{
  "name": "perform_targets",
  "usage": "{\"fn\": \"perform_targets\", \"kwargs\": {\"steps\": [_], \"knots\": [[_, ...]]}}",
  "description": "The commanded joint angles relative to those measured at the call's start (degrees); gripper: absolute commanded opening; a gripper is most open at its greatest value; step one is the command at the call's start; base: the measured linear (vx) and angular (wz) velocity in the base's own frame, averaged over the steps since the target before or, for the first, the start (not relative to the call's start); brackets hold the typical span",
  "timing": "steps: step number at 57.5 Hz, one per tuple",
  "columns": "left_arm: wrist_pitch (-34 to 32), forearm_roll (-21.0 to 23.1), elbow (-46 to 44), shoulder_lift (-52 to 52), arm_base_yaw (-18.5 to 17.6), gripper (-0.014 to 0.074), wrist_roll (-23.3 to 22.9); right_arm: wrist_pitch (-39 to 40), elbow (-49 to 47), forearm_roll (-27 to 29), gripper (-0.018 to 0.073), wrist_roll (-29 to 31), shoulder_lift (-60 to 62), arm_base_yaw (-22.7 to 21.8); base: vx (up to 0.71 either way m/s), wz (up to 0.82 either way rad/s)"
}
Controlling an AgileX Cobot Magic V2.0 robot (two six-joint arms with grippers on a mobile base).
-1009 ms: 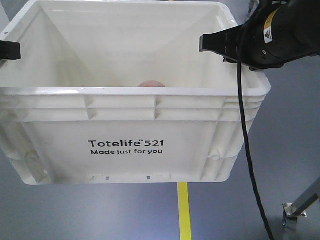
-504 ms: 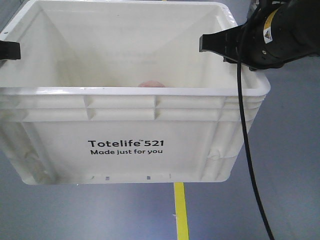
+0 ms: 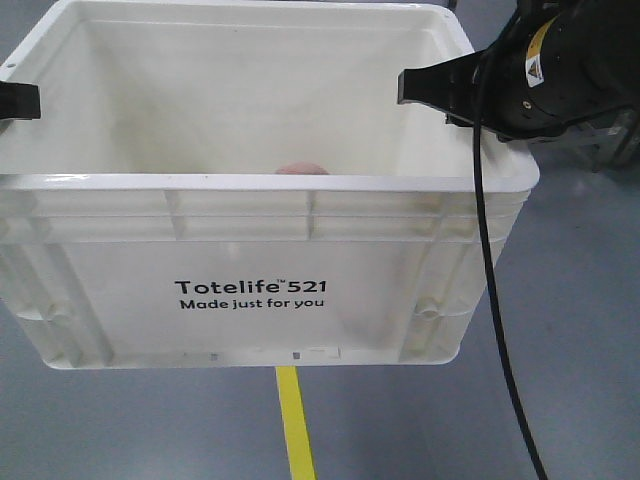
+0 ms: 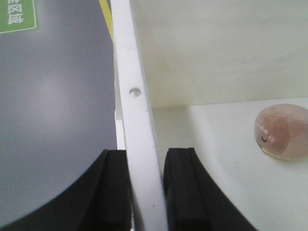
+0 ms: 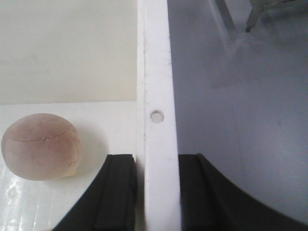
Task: Place moving items into box and shelve
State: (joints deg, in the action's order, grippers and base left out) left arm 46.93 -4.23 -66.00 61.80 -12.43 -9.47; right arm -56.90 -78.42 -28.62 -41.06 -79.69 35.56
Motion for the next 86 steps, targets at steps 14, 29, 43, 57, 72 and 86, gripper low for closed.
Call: {"fn": "perform_targets", "kwargs": {"steps": [14, 29, 43, 57, 72, 86], "knots": [[-8.45, 1.01, -2.54, -1.91, -0.46, 0.0130, 1.61, 6.10, -2.64, -5.65, 0.0127, 0.43, 2.26, -0.05, 0.39, -0.38], [-8.45, 1.01, -2.54, -1.91, -0.46, 0.0130, 1.61, 6.10, -2.64, -5.65, 0.0127, 0.43, 2.26, -0.05, 0.35, -0.42], [-8.45, 1.01, -2.54, -1.91, -0.46, 0.0130, 1.61, 6.03, -2.64, -5.65, 0.0127, 0.43, 2.26, -0.05, 0.31, -0.43], [-8.45, 1.01, -2.54, -1.91, -0.46, 0.0130, 1.61, 5.91, -2.64, -5.65, 0.0127, 0.43, 2.26, -0.05, 0.27, -0.47], [-8.45, 1.01, -2.54, -1.91, -0.46, 0.0130, 1.61, 5.85, -2.64, -5.65, 0.0127, 0.43, 2.26, -0.05, 0.24, -0.54], [-8.45, 1.01, -2.54, -1.91, -0.46, 0.0130, 1.61, 5.85, -2.64, -5.65, 0.0127, 0.43, 2.26, -0.05, 0.23, -0.60]]}}
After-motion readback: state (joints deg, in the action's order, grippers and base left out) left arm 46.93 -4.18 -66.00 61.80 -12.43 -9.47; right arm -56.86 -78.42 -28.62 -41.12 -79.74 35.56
